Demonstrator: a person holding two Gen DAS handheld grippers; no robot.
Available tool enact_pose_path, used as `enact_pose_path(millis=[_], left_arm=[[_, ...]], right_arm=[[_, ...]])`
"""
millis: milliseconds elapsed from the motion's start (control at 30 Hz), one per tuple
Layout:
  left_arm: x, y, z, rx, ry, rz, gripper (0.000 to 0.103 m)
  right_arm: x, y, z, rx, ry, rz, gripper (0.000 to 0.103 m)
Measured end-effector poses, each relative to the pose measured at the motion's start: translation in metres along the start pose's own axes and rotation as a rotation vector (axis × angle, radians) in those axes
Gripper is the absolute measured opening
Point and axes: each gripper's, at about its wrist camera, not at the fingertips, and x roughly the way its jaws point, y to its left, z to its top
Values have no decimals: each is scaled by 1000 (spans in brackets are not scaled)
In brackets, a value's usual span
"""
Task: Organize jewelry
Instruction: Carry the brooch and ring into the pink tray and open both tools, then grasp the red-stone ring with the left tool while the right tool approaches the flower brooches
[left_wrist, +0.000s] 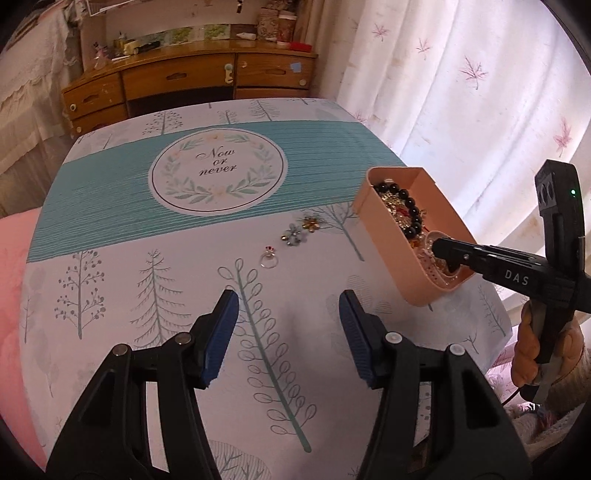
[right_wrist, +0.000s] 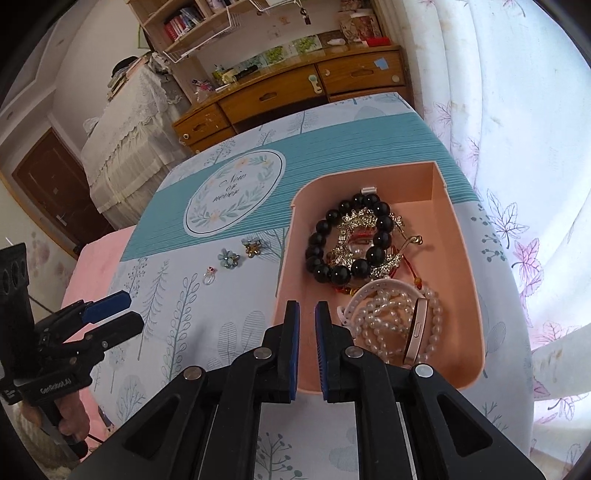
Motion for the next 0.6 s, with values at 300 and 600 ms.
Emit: enact_pose_path(millis=[300, 600], left_arm=[[23, 15, 3, -14, 17, 18, 54], [68, 20, 22, 19, 40, -19, 50]], right_arm=[[-5, 12, 11, -14, -19, 3, 15], [10, 50, 28, -85, -2, 72, 16]])
